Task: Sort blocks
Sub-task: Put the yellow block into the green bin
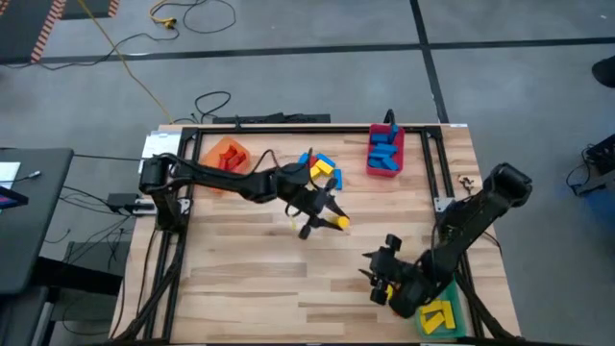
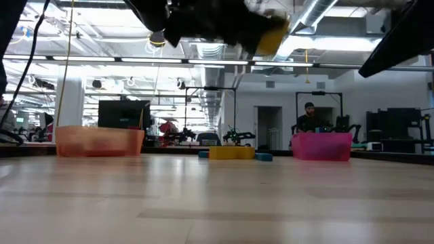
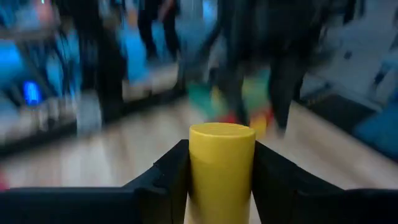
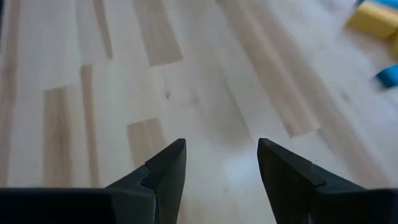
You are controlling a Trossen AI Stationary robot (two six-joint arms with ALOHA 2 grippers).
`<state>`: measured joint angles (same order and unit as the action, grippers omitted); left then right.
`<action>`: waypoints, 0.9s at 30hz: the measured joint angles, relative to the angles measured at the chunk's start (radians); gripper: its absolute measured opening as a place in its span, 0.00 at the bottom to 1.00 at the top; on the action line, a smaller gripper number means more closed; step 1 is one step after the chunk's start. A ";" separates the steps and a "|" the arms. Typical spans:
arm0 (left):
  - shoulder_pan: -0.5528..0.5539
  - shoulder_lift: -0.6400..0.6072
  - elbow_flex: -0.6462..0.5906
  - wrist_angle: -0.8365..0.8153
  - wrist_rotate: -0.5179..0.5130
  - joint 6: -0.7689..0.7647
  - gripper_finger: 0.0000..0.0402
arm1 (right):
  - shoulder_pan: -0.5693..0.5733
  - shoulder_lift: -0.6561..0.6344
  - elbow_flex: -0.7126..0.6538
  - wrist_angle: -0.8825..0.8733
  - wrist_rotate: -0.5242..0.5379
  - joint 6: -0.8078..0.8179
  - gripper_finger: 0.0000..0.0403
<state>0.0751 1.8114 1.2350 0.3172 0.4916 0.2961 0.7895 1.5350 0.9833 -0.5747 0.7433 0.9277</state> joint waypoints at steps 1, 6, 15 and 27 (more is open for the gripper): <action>-0.014 0.004 0.000 0.062 0.002 -0.014 0.32 | 0.015 0.013 0.000 -0.001 0.039 0.018 0.52; -0.068 0.006 0.000 0.283 0.009 -0.073 0.32 | 0.072 0.051 0.000 0.001 0.282 0.064 0.52; -0.115 0.006 0.000 0.403 0.010 -0.140 0.32 | 0.096 0.055 0.000 0.100 0.623 -0.092 0.52; -0.142 0.007 0.000 0.373 0.028 -0.123 0.32 | -0.014 0.054 0.000 0.438 0.601 -0.553 0.52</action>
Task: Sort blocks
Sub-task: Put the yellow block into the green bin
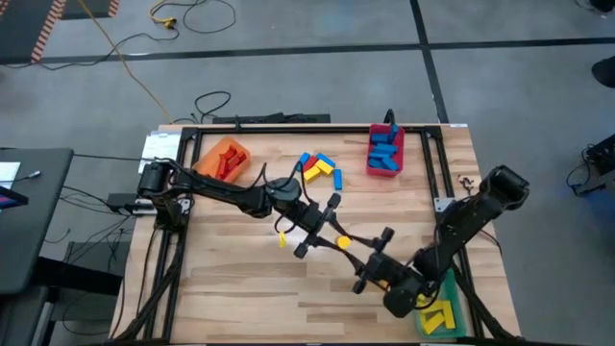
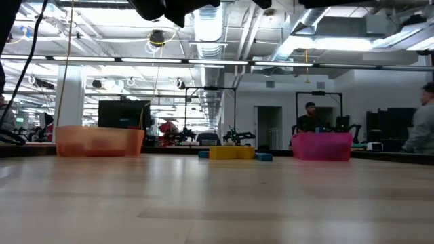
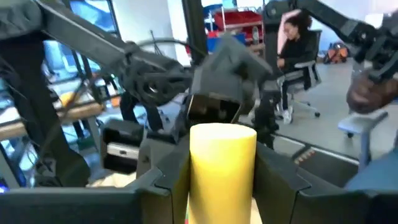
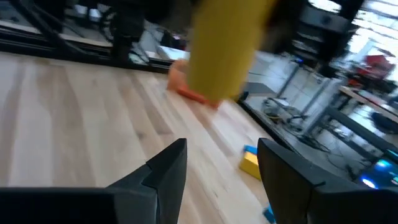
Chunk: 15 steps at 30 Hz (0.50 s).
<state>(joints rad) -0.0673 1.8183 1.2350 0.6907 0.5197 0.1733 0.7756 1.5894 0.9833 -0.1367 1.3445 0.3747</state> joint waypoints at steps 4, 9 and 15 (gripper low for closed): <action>0.000 0.000 0.000 -0.015 0.000 0.005 0.32 | -0.033 0.000 0.000 0.159 -0.076 -0.165 0.52; -0.004 0.000 0.000 -0.021 0.000 0.016 0.32 | -0.057 -0.002 0.000 0.298 -0.087 -0.306 0.52; -0.013 0.000 0.000 -0.018 0.009 0.036 0.32 | -0.059 -0.008 0.000 0.433 -0.098 -0.452 0.52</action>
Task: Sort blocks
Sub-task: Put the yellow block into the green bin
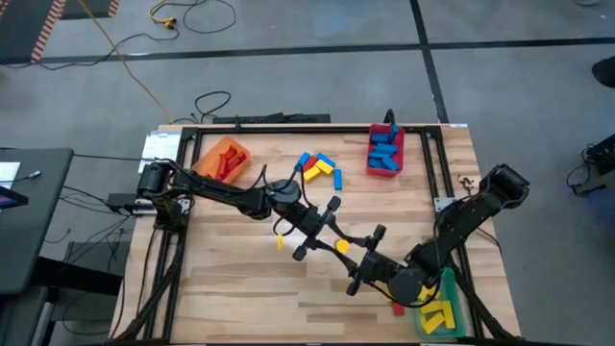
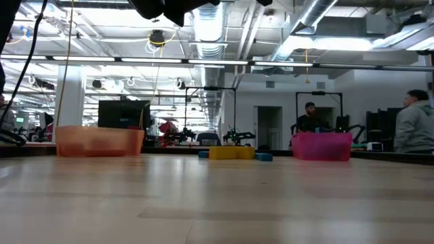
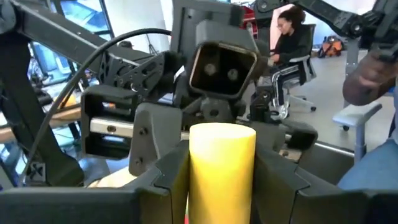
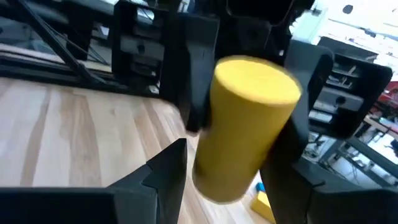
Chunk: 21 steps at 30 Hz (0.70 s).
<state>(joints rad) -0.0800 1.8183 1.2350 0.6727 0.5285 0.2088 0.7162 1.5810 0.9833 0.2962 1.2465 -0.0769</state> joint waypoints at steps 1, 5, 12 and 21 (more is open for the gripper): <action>-0.002 0.000 0.000 0.002 0.001 0.010 0.32 | 0.000 0.000 0.000 0.020 -0.005 -0.018 0.52; -0.005 -0.001 0.000 0.033 0.003 0.014 0.32 | 0.000 0.000 0.000 0.043 -0.022 -0.037 0.49; -0.004 -0.001 0.000 0.037 0.005 0.030 0.32 | 0.005 0.000 0.000 0.046 -0.014 -0.036 0.33; 0.002 -0.003 0.002 -0.049 0.006 -0.011 0.39 | 0.018 0.000 0.000 -0.027 -0.017 0.005 0.31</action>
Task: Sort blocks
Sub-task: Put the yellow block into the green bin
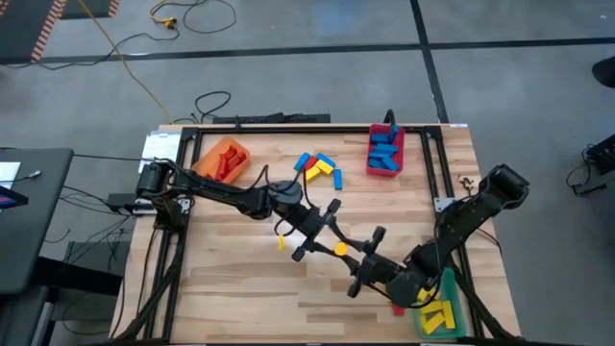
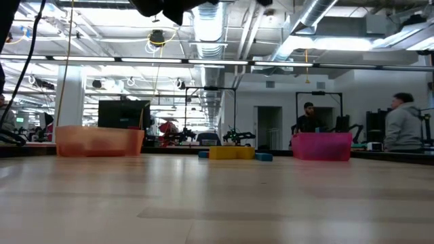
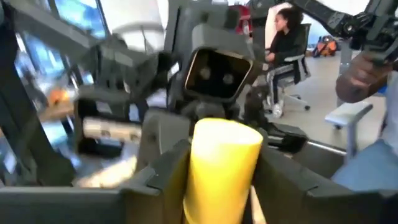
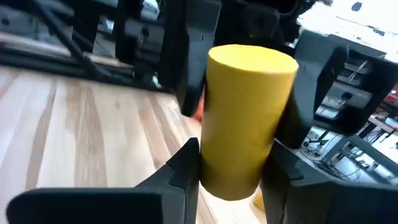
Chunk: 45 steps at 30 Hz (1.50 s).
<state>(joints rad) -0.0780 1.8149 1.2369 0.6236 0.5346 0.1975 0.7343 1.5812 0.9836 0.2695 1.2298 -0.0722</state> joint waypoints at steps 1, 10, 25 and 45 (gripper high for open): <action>0.001 0.000 0.000 -0.019 -0.001 -0.014 0.42 | 0.004 0.000 0.000 -0.030 -0.003 0.018 0.31; 0.005 -0.044 -0.003 -0.322 -0.072 0.039 0.58 | 0.092 -0.101 0.001 -0.617 -0.155 0.629 0.31; -0.061 -0.043 -0.074 -0.582 -0.099 0.071 0.59 | 0.332 -0.228 0.001 -1.247 -0.974 1.449 0.31; -0.131 -0.043 -0.192 -0.390 -0.167 0.022 0.59 | 0.540 -0.120 0.001 -1.192 -1.137 1.871 0.31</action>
<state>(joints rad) -0.2091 1.7714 1.0452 0.2333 0.3677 0.2195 1.2739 1.4616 0.9844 -0.9222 0.0925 1.7988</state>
